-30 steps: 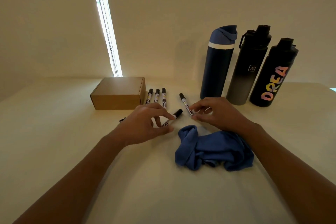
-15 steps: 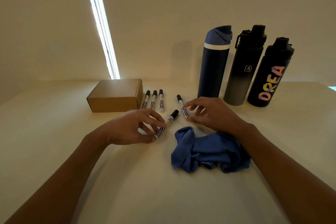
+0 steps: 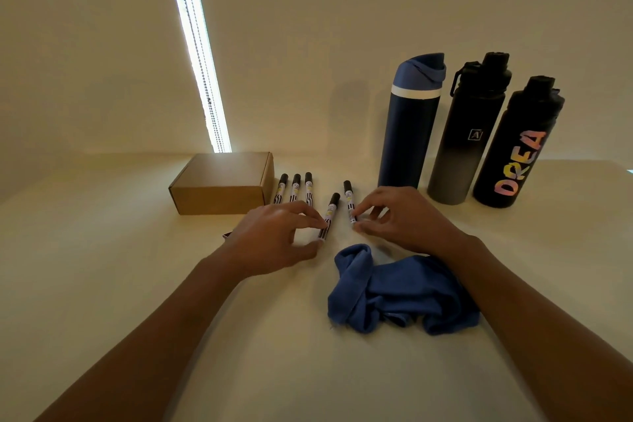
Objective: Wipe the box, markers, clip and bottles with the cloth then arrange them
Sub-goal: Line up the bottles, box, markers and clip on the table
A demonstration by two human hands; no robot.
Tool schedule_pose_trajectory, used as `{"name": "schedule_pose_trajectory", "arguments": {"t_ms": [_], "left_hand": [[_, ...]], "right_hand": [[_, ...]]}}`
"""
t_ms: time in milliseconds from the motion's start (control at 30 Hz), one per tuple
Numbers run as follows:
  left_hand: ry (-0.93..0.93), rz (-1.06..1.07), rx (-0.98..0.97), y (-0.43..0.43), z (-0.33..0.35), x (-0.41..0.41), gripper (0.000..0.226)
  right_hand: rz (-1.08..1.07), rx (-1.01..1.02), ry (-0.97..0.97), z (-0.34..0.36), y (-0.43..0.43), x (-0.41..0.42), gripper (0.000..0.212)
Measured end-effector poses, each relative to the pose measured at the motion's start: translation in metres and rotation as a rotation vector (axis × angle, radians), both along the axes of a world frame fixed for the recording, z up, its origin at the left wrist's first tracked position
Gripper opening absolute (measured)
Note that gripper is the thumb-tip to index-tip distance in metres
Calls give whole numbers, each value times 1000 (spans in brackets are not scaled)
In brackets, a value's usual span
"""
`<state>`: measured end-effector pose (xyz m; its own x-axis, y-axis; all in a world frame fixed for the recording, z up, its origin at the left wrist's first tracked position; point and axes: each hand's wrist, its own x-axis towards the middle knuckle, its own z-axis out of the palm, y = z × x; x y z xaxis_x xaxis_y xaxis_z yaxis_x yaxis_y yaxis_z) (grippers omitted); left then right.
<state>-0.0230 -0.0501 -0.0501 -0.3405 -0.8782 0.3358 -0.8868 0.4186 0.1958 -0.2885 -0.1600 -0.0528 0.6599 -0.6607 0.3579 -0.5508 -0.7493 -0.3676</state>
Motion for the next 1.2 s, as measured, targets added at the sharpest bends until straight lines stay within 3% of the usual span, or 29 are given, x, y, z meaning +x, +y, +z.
{"name": "schedule_pose_trajectory", "arguments": {"t_ms": [100, 433, 1200], "left_hand": [[-79, 56, -75, -8, -4, -2, 46], [-98, 77, -163, -18, -2, 1, 44], [-218, 173, -210, -40, -12, -9, 41]], "right_hand": [[4, 11, -17, -2, -3, 5, 30], [17, 10, -12, 0, -6, 11, 32], [36, 37, -29, -4, -20, 25, 31]]}}
